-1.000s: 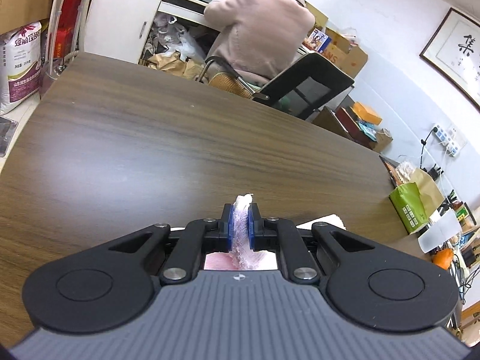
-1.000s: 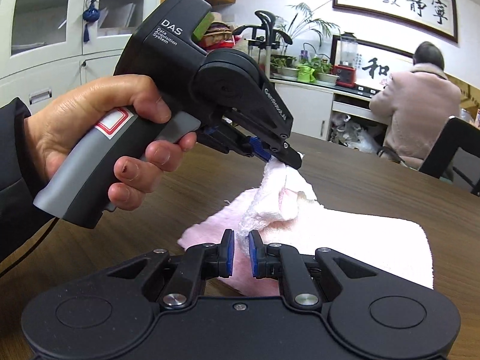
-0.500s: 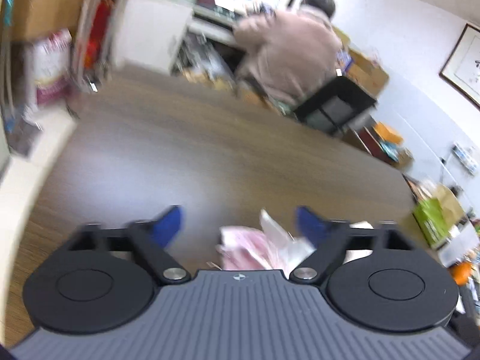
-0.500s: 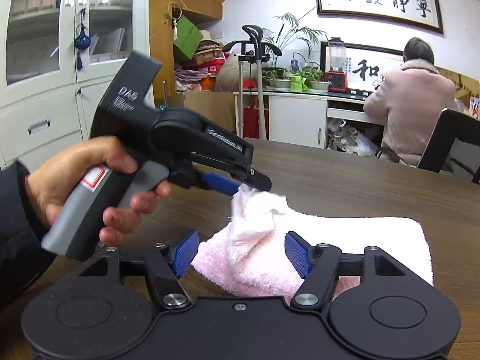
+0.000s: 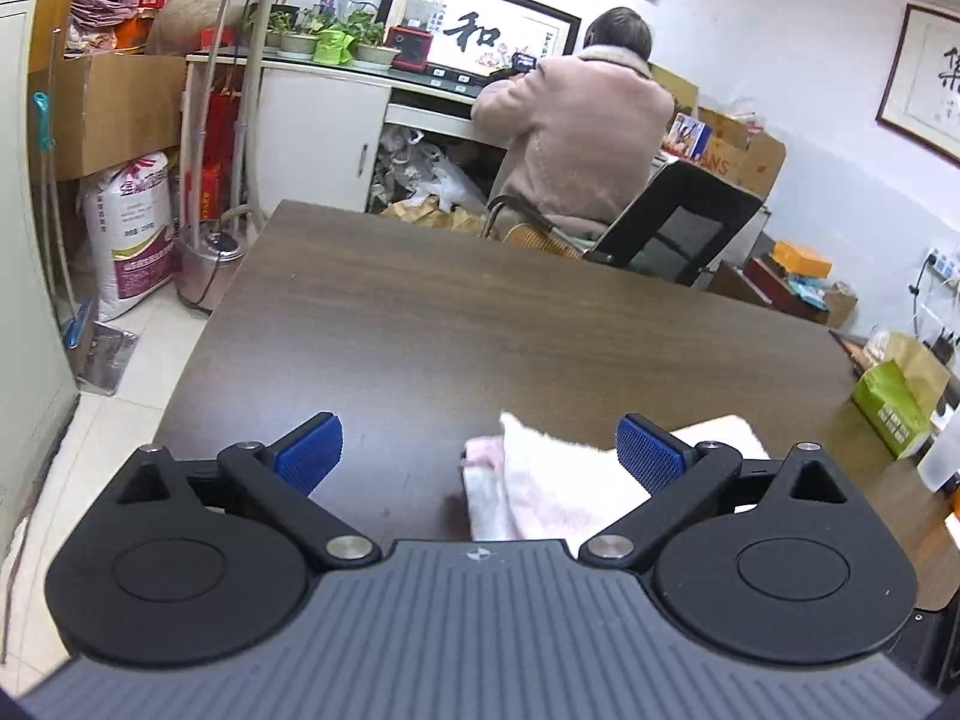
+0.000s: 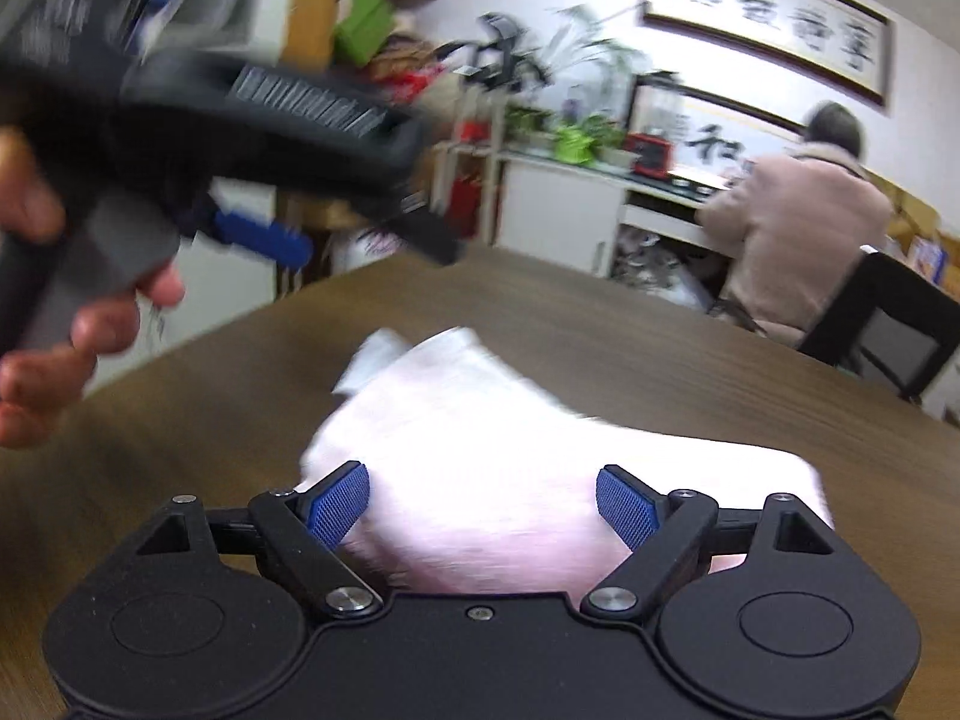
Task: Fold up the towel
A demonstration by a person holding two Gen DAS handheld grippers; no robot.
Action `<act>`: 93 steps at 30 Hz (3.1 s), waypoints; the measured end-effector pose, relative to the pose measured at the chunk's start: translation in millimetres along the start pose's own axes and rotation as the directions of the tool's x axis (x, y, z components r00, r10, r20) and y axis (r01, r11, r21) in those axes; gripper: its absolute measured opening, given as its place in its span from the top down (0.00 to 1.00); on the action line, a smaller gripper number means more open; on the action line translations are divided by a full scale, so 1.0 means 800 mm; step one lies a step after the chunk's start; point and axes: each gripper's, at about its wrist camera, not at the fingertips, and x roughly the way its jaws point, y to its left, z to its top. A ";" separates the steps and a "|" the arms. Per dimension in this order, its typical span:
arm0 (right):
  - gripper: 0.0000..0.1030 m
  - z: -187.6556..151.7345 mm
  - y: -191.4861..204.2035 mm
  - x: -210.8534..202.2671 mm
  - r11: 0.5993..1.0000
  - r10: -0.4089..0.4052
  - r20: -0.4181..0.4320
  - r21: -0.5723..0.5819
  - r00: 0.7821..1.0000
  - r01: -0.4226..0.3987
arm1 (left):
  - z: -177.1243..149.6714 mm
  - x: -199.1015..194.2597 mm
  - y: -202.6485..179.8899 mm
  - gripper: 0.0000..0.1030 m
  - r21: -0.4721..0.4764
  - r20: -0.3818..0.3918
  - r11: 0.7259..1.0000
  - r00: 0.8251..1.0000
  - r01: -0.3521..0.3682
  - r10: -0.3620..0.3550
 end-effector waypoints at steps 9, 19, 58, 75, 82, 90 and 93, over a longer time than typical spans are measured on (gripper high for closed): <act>0.17 -0.051 -0.097 -0.095 0.981 -0.046 0.106 0.191 0.993 0.025 | -0.041 -0.011 -0.070 0.00 0.155 0.068 0.985 0.995 -0.078 0.068; 0.01 -0.112 -0.163 -0.161 0.922 -0.122 0.107 0.381 0.987 0.073 | -0.115 -0.073 -0.144 0.00 0.241 0.122 0.926 0.956 -0.289 0.267; 0.01 -0.208 -0.058 -0.413 0.924 -0.232 0.216 0.353 0.948 0.145 | -0.291 -0.336 -0.244 0.00 0.144 0.254 0.938 0.928 -0.315 0.272; 0.01 -0.216 -0.054 -0.435 0.922 -0.232 0.242 0.362 0.942 0.135 | -0.292 -0.339 -0.244 0.00 0.134 0.264 0.943 0.928 -0.304 0.262; 0.01 -0.216 -0.054 -0.431 0.924 -0.225 0.243 0.360 0.944 0.128 | -0.293 -0.339 -0.241 0.00 0.125 0.263 0.947 0.930 -0.297 0.257; 0.01 -0.217 -0.055 -0.431 0.924 -0.228 0.242 0.359 0.943 0.132 | -0.294 -0.343 -0.238 0.00 0.120 0.277 0.955 0.933 -0.271 0.230; 0.01 -0.217 -0.056 -0.429 0.923 -0.226 0.240 0.363 0.944 0.129 | -0.295 -0.342 -0.237 0.00 0.136 0.268 0.955 0.938 -0.264 0.222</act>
